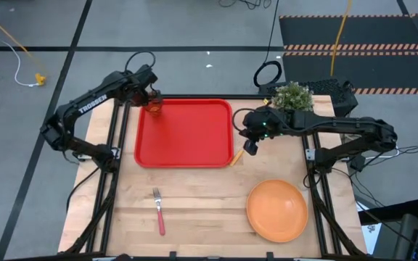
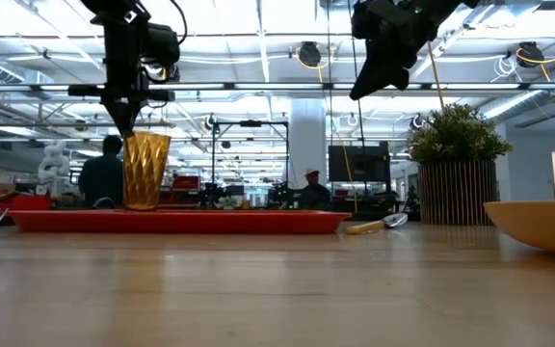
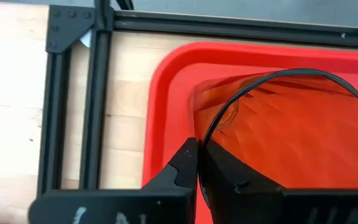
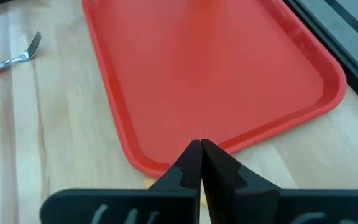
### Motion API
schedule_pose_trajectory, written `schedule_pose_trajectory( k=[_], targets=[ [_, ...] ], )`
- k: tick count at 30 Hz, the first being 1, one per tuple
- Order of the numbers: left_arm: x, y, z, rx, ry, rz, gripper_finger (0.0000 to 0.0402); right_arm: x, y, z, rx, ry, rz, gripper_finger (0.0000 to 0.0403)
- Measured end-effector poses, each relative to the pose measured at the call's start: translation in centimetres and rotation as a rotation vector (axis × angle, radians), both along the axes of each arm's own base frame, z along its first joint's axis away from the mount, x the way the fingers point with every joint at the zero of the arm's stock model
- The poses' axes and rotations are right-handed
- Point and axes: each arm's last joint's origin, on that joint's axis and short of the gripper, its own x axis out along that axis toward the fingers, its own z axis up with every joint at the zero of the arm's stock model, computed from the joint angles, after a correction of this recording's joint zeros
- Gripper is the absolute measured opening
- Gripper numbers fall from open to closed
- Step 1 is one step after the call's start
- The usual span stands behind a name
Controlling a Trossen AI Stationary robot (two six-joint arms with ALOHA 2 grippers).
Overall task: Pick and place plate/cup/fork/spoon on tray
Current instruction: Put the orange cup on the red tray
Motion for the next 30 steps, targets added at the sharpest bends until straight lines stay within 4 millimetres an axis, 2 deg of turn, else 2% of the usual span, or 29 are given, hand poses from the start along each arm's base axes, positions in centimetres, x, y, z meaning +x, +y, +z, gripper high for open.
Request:
schedule_pose_trajectory(
  k=[6,12,16,30],
  targets=[
    [-1.2,1.0,0.0,0.002,0.017,0.014,0.0007,-0.1,0.8,-0.2,0.006,0.033,0.031,0.0],
    [-1.8,1.8,0.1,0.02,0.006,0.017,0.0052,0.0,1.0,-0.2,0.005,0.032,0.041,0.0],
    [-2.0,2.1,0.1,0.031,0.005,0.001,0.0068,0.1,1.0,-0.1,0.002,0.014,0.041,0.0],
    [-1.9,2.7,0.3,0.067,-0.006,-0.085,0.0067,0.3,0.9,0.0,0.045,-0.019,-0.009,0.0]
  ],
)
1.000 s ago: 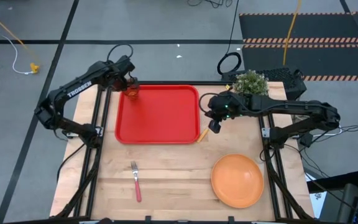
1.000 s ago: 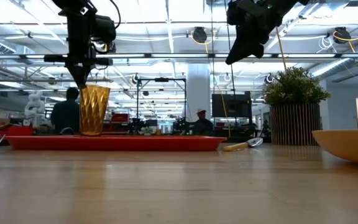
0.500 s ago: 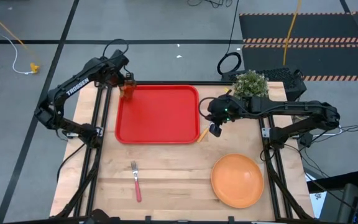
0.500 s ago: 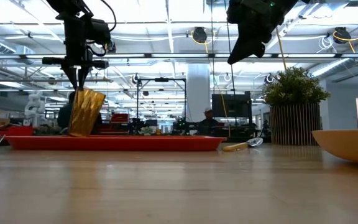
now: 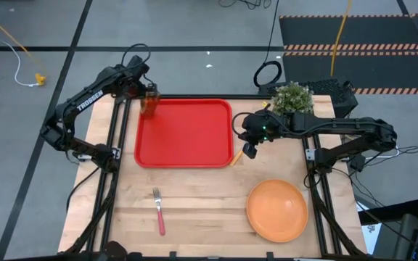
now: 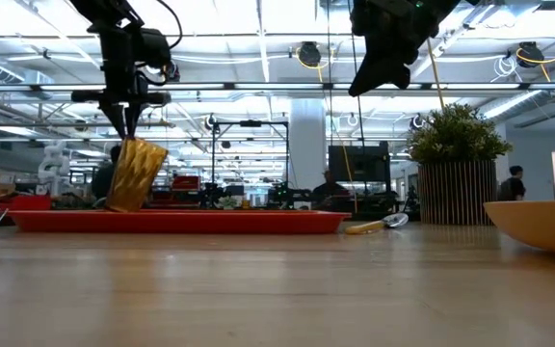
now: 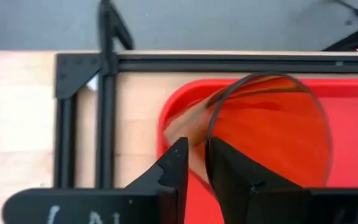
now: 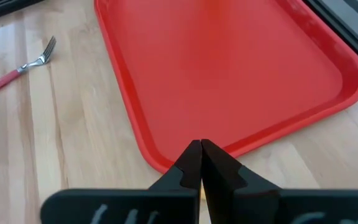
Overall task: Pick and place plate/cup/fork/spoon on tray
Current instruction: Put the orange cup on the red tray
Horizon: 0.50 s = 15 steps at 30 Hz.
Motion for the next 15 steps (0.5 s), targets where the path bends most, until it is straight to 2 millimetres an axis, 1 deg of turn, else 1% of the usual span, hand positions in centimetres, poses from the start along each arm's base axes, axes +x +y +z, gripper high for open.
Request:
schedule_pose_trajectory(
  k=[2,6,15],
  targets=[
    [0.13,0.1,0.06,0.007,-0.018,-0.015,0.0053,0.0,0.0,0.0,0.006,-0.001,-0.006,0.0],
    [0.2,0.12,0.07,0.003,-0.028,-0.03,0.0011,0.0,0.0,0.0,0.006,-0.001,-0.006,0.0],
    [0.22,0.12,0.05,-0.002,-0.029,-0.046,0.0006,-0.01,0.0,-0.01,0.006,-0.001,-0.006,0.0]
  ],
)
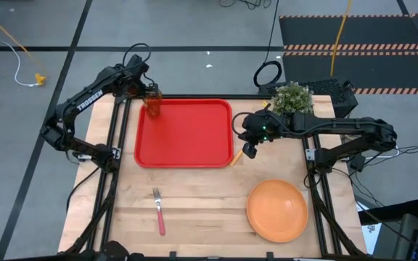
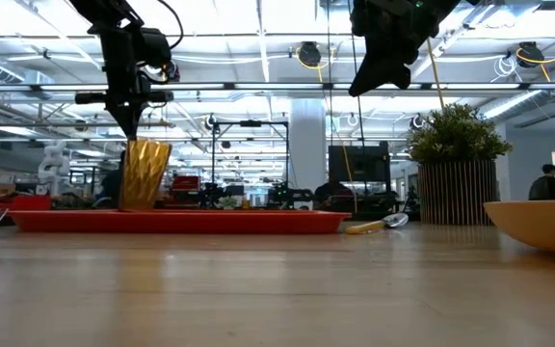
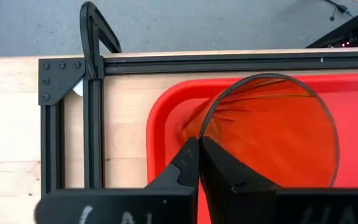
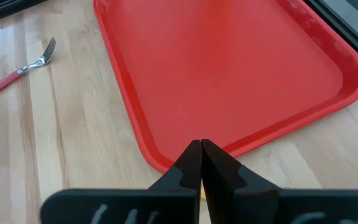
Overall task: Pick and place plate/cup/fork/spoon on tray
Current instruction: Put the orange cup on the red tray
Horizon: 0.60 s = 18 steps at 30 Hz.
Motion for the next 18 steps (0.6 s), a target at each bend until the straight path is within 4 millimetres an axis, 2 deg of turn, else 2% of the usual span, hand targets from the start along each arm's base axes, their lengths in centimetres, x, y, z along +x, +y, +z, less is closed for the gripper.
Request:
schedule_pose_trajectory(
  k=[9,18],
  targets=[
    [0.1,0.1,-0.1,0.0,0.005,-0.004,0.0009,0.0,0.0,0.0,0.0,0.0,0.0,0.0],
    [0.3,0.5,-1.7,0.009,0.027,0.0,0.0017,0.0,0.0,0.0,0.0,0.0,0.001,0.0]
  ],
)
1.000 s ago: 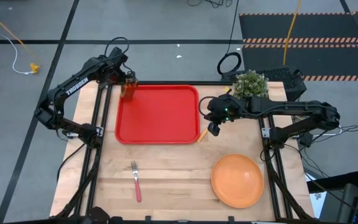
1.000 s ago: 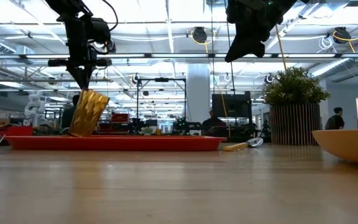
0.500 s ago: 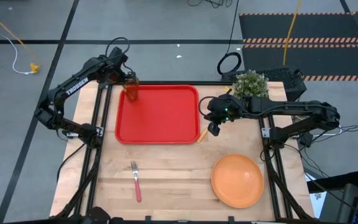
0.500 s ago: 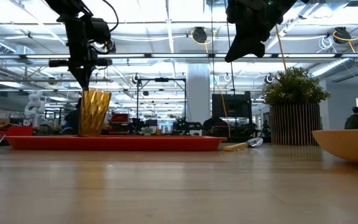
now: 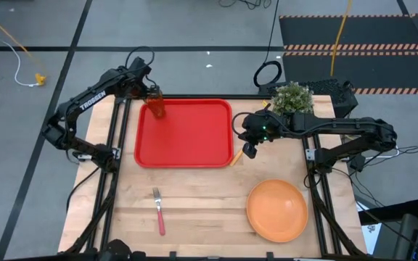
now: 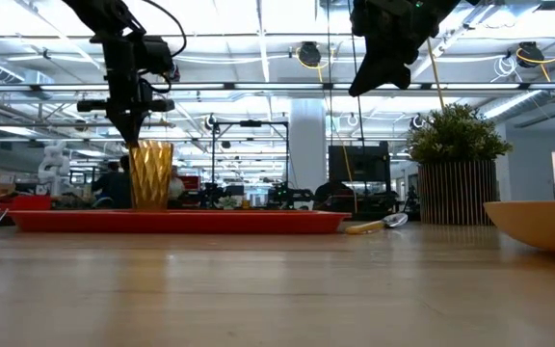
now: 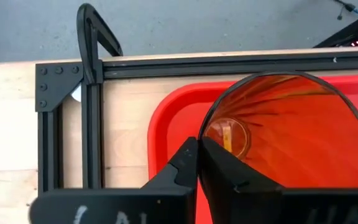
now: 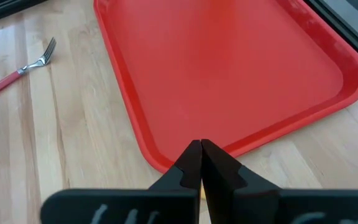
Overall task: Pick and place plate/cup/fork/spoon on tray
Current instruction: Put the orange cup on the red tray
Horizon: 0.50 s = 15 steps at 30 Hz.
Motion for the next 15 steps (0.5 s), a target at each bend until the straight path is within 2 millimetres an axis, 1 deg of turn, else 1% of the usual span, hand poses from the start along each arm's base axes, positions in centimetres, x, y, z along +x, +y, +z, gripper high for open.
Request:
schedule_pose_trajectory(
  k=[8,15],
  targets=[
    [-0.07,-0.05,-0.26,-0.007,0.01,0.017,0.0057,-0.04,0.01,-0.03,0.001,0.005,0.0,0.0],
    [-0.15,-0.02,-0.24,0.008,0.033,0.028,0.0079,-0.03,0.02,-0.03,-0.001,0.005,0.003,0.0]
  ],
)
